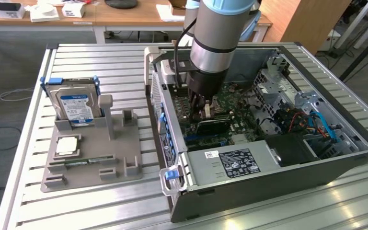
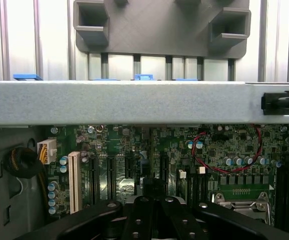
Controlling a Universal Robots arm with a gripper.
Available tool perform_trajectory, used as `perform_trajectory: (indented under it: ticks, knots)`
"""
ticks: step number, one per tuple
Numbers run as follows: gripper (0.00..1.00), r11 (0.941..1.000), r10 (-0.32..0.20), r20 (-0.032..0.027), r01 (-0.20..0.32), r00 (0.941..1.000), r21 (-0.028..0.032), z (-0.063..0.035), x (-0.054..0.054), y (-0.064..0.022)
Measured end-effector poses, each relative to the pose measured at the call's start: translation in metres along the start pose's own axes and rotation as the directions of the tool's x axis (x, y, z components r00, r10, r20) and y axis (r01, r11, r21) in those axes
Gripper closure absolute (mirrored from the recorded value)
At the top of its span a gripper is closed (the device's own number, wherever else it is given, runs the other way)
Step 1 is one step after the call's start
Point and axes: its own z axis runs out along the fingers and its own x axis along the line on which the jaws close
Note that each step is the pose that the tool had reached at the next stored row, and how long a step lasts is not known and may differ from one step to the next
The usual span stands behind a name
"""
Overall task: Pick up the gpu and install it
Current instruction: 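Press down on the gpu until it lock into place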
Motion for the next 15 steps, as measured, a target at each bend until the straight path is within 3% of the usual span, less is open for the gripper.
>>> perform_trajectory:
  ticks: [15]
  knots:
    - [0.89,1.0000,0.000,0.0004,0.000,1.0000,0.0007,0.0015,0.0000,0.0006]
